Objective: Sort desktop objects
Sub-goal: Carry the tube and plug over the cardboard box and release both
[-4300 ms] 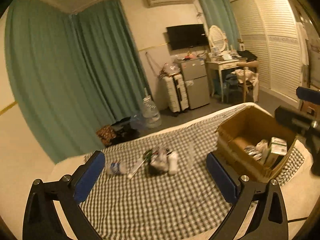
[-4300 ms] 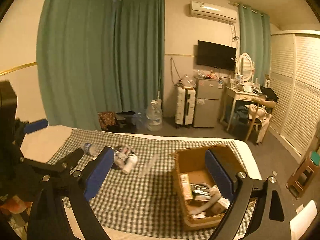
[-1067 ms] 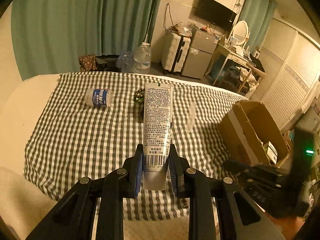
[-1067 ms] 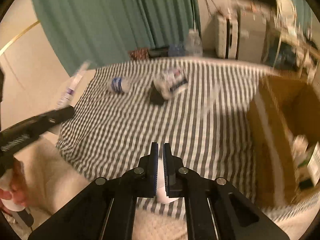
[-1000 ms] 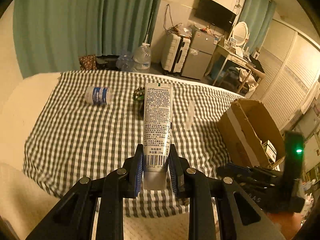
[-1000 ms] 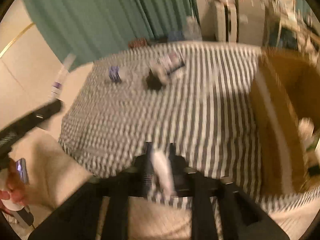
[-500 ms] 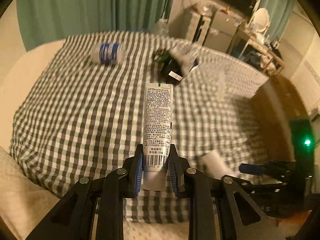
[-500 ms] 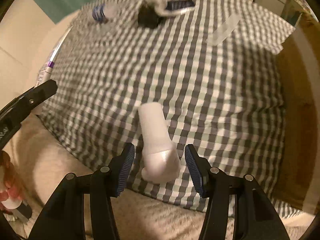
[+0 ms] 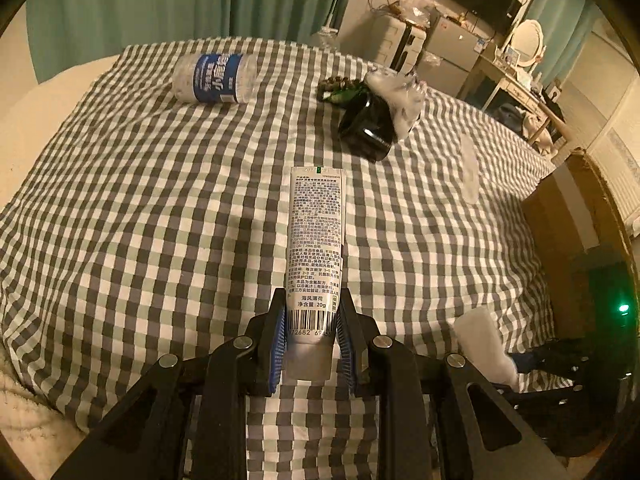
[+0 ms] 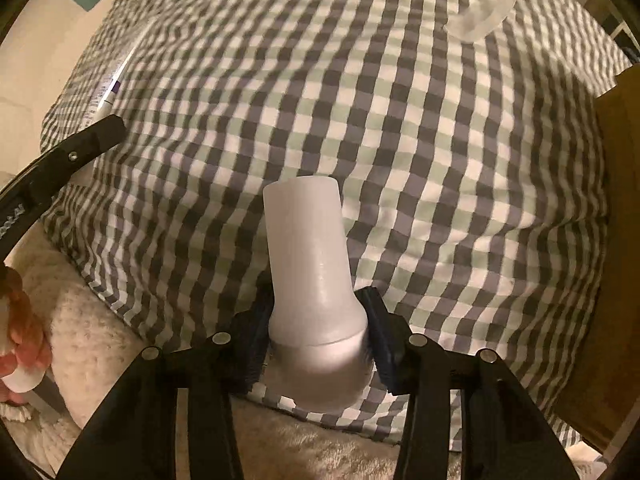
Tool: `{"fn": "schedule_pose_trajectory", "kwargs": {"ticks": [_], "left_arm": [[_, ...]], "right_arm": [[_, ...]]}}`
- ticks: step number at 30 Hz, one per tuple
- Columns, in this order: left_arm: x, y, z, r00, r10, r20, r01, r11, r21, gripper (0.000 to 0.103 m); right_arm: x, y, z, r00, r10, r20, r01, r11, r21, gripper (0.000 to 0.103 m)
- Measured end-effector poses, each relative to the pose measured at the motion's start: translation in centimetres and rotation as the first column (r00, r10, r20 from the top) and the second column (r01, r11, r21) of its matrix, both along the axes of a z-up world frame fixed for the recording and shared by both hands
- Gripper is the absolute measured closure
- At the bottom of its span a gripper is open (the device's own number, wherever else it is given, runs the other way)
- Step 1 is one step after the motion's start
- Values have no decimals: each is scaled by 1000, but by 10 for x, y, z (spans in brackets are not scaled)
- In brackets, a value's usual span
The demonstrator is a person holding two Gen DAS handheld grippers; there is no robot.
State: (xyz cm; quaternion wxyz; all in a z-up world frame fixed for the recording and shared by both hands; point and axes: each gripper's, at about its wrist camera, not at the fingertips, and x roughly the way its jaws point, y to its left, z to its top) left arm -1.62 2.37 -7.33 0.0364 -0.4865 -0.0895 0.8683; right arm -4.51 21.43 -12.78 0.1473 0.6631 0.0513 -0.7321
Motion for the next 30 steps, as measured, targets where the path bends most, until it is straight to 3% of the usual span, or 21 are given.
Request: {"fn": "schedule_pose_trajectory", "kwargs": {"ticks": [4,6,15,21,23,25,28,30], "left_arm": [[18,3,24,999,3,-50,-4,1000,-25,80],[29,6,44,998,-9,-59,10,1000,4,80],[71,58,137,981,-111,-161,107,994,-31,80],[94,103,194,953,-206,-224,199,979,-52,80],[95,124,205,947,-231,-225,232,972,-21,80],[92,146,209,942,-258,-216,267,964,12,80],[80,184,207,934,-299,-194,319,944,82,80],[74,208,202,924,-334,-188,354,931,84,80]], "right_arm": [[20,6,46,992,-15,-124,10,999,-40,59],[33,11,75,983,-34,-181,17,995,-94,59],[82,31,175,939,-48,-340,-1,990,-142,59],[109,103,228,874,-167,-456,109,982,-152,62],[115,127,240,849,-210,-484,146,975,-167,69],[117,152,244,831,-247,-498,200,969,-146,102],[118,181,239,809,-314,-497,251,949,-192,102],[114,196,224,825,-342,-450,255,936,-243,102]]}}
